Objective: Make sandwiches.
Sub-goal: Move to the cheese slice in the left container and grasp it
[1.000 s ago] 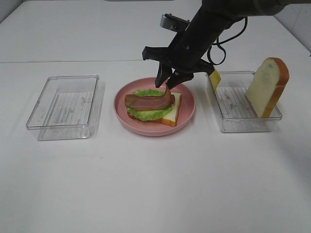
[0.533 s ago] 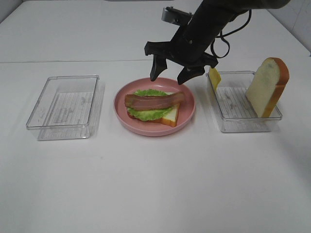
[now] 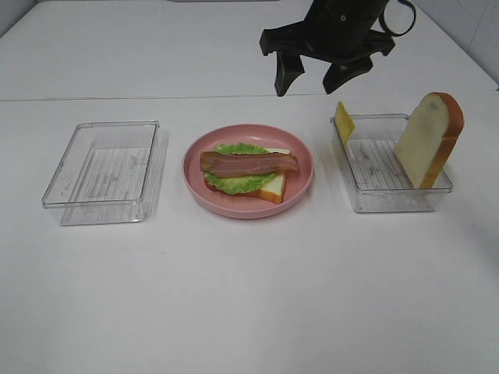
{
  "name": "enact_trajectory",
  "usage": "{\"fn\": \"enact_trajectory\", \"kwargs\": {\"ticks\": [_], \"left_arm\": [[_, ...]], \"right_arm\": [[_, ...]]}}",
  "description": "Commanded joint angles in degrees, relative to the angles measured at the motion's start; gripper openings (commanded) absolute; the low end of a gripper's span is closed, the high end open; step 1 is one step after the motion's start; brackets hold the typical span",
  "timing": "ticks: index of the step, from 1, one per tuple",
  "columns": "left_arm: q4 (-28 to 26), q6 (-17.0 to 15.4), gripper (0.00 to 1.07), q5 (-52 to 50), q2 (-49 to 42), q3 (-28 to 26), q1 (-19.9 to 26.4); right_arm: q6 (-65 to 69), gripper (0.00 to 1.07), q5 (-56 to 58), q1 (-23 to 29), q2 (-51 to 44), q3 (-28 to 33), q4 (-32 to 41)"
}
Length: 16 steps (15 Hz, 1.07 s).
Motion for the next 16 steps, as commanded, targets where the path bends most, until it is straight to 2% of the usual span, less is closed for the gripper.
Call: {"fn": "enact_trajectory", "kwargs": {"ticks": [1, 2, 4, 7, 9, 16], "left_arm": [[-0.2, 0.1, 0.72, -0.7, -1.3, 0.3, 0.1], [-0.2, 0.1, 0.72, -0.7, -1.3, 0.3, 0.1], [-0.2, 0.1, 0.72, -0.7, -1.3, 0.3, 0.1], [-0.2, 0.1, 0.72, -0.7, -1.3, 0.3, 0.1], [-0.2, 0.1, 0.72, -0.7, -1.3, 0.3, 0.1], [-0.2, 0.0, 0.72, -0.7, -1.3, 0.3, 0.1]], "right_arm": [[5.1, 0.69, 3.1, -0.4, -0.7, -0.1, -9.6], [5.1, 0.69, 3.1, -0.4, -0.7, -0.1, -9.6], [5.0, 0.69, 2.5, -3.7, -0.1, -0.1, -8.5], [0.4, 0.69, -0.8, -8.4, 0.9, -0.1, -0.9], [-1.9, 0.69, -1.7, -9.5, 1.9, -0.3, 1.2], [-2.6, 0.67, 2.0, -10.3, 14.7, -13.3, -0.4]]}}
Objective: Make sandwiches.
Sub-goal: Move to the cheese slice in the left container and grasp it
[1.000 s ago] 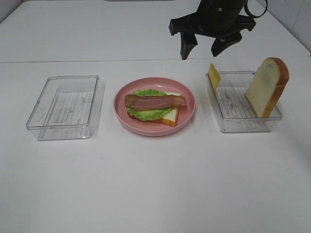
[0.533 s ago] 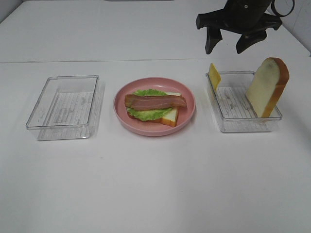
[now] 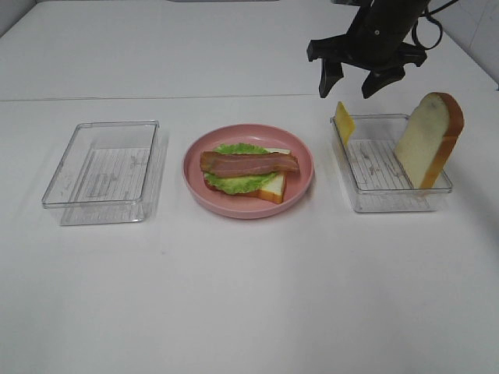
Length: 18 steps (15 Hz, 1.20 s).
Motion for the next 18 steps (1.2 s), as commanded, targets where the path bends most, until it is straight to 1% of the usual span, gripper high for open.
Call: {"fn": "enact_trajectory", "kwargs": {"ticks": [1, 3, 7, 10, 12, 13, 16, 17, 18], "left_arm": [[-0.2, 0.0, 0.72, -0.7, -1.3, 0.3, 0.1], [-0.2, -0.1, 0.72, -0.7, -1.3, 0.3, 0.1], [-0.2, -0.1, 0.72, -0.7, -1.3, 0.3, 0.1], [-0.1, -0.1, 0.72, -0.7, -1.3, 0.3, 0.1], [-0.1, -0.1, 0.72, -0.7, -1.3, 0.3, 0.1], [-0.1, -0.1, 0.72, -0.7, -1.3, 0.3, 0.1], [-0.1, -0.1, 0.72, -0.7, -1.3, 0.3, 0.1], [-0.1, -0.1, 0.72, -0.7, -1.3, 0.3, 0.1], [-0.1, -0.1, 0.72, -0.7, -1.3, 0.3, 0.1]], "right_arm": [[-0.5, 0.67, 1.8, -0.8, 2.7, -2.1, -0.3], [-0.2, 0.66, 2.1, -1.3, 3.9, -2.2, -0.3], [-0.2, 0.57, 2.5, -1.6, 5.2, -2.2, 0.1], [-0.2, 0.45, 3.6, -1.6, 6.0, -2.2, 0.1], [-0.2, 0.44, 3.8, -1.6, 6.1, -2.2, 0.3], [-0.2, 0.39, 3.7, -1.6, 6.1, -2.2, 0.5], [-0.2, 0.06, 3.9, -1.6, 6.1, -2.3, 0.5], [-0.4, 0.0, 4.2, -1.6, 6.1, -2.3, 0.5], [-1.1, 0.0, 4.4, -1.6, 5.8, -2.3, 0.5]]}}
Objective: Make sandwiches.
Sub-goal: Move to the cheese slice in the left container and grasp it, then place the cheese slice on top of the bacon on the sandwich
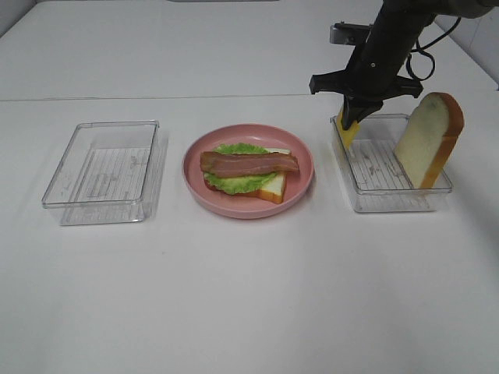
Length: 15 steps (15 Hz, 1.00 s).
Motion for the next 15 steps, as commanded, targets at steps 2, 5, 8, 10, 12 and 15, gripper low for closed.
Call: {"fn": "enact_trajectory", "kwargs": {"ticks": [2, 5, 8, 10, 12, 15], "left_arm": [[-0.1, -0.1, 0.72, -0.7, -1.3, 0.3, 0.1], [-0.1, -0.1, 0.72, -0.7, -1.3, 0.3, 0.1], [-0.1, -0.1, 0.72, -0.7, -1.3, 0.3, 0.1], [-0.1, -0.1, 0.72, -0.7, -1.3, 0.3, 0.1], [-0.1, -0.1, 0.72, -0.7, -1.3, 0.3, 0.1], [-0.1, -0.1, 0.72, -0.7, -1.3, 0.3, 0.1]], "right_arm": [[-1.0, 0.0, 1.0, -0.2, -1.2, -1.0, 0.2], [-1.0, 0.0, 2.3, -0.2, -3.7, -2.6, 1.0], [-3.6, 0.0, 2.5, -0.1, -7.5, -2.6, 5.8], [-7.4, 0.0, 4.2, 0.0, -9.3, -2.6, 13.6], [-11.6, 0.0, 6.8, 0.2, -9.4, -2.5, 24.1], [-17.1, 0.0, 6.9, 3.7, -9.1, 1.0, 32.1]]}}
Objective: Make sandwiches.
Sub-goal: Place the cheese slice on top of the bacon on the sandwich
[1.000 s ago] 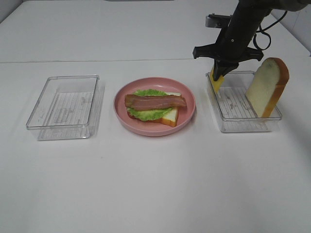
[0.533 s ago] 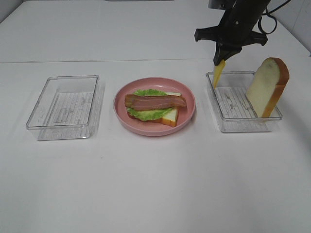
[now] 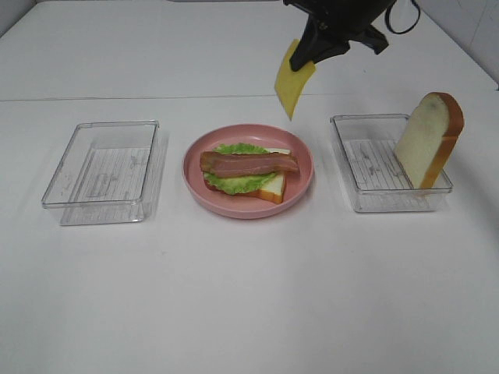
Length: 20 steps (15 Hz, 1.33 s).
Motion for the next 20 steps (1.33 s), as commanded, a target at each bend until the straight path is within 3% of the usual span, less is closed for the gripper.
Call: {"fn": "enact_trajectory", "kwargs": {"ticks": [1, 6, 8, 11, 16, 20], "left_arm": [[-0.1, -0.1, 0.72, -0.7, -1.3, 0.3, 0.1], [-0.1, -0.1, 0.72, -0.7, -1.3, 0.3, 0.1], [-0.1, -0.1, 0.72, -0.7, -1.3, 0.3, 0.1], [-0.1, -0.1, 0.72, -0.7, -1.3, 0.3, 0.1], [-0.1, -0.1, 0.72, -0.7, -1.3, 0.3, 0.1], [-0.1, -0.1, 0.72, -0.7, -1.3, 0.3, 0.1]], "right_arm": [[-4.1, 0.0, -0.5, 3.7, -0.1, 3.6, 5.4], [-4.1, 0.0, -6.4, 8.9, 2.9, 6.1, 9.9], [-4.1, 0.0, -8.0, 8.7, 5.3, 6.1, 14.0], [-3.8, 0.0, -9.2, 8.7, 8.3, 6.1, 13.3], [2.3, 0.0, -13.1, 8.6, 8.6, 5.8, -0.3], [4.4, 0.0, -13.0, 8.6, 8.6, 5.8, -5.1]]}}
